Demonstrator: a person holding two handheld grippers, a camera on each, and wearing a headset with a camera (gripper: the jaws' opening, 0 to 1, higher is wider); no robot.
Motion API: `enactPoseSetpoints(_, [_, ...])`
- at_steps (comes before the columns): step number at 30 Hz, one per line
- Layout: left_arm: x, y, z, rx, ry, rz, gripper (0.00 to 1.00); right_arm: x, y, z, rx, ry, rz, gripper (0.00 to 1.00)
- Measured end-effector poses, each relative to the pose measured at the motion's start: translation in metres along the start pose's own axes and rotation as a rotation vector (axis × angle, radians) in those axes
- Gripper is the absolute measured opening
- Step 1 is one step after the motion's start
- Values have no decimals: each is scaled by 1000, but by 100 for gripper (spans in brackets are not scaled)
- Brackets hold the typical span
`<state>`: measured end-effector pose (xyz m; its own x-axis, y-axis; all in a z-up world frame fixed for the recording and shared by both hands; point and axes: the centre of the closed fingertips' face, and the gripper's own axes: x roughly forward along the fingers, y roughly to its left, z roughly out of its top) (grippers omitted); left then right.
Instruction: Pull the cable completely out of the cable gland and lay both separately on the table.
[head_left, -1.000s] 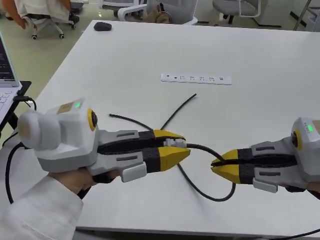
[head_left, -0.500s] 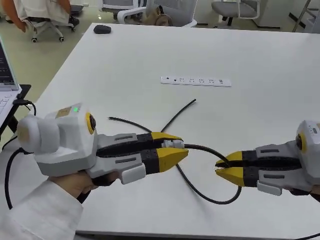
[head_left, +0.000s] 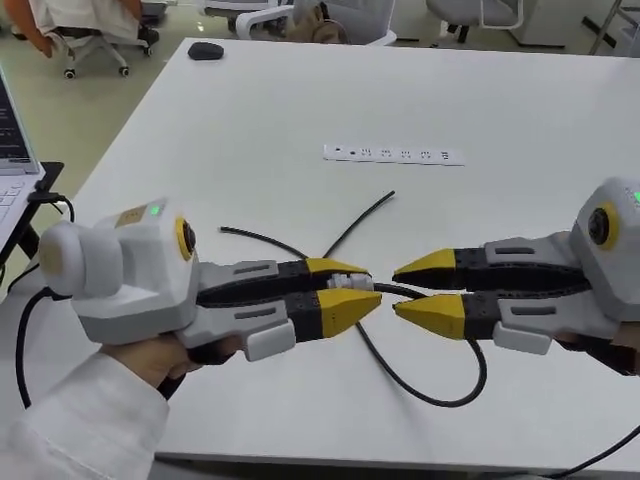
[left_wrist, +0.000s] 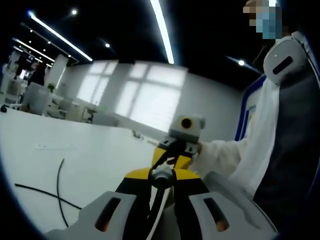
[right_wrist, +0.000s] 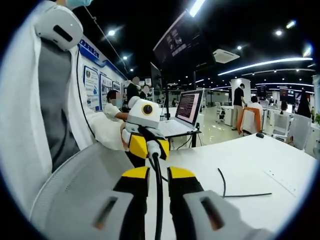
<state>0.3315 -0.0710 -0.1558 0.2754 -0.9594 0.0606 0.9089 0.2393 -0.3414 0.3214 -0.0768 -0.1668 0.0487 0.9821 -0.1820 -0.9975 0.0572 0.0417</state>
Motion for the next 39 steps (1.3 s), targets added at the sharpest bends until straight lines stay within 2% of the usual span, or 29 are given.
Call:
enactPoseSetpoints(10, [1,-1,0,-7,0,-10,17,2,2,3,9,-14,15,5])
enactPoseSetpoints(17, [1,0,0,-9,-4,-7,17,3,3,2,20,-24,18,3])
enactPoseSetpoints(22, [1,1,-4,-3,21,-2,17,3,3,-4,24,-7,21,3])
enactPoseSetpoints(25, [1,1,-5,-2,21,-1,17,2,2,-5,30,-13,19,3])
enactPoseSetpoints(32, [1,2,-6,-2,28,4,17,-9,-3,-20,11,24,-9,3])
enactPoseSetpoints(36, [1,2,-7,2,36,6,17,-17,-7,-30,27,38,-28,3])
enactPoseSetpoints(39, [1,2,-7,-1,33,7,17,-25,-11,-42,35,67,-52,3])
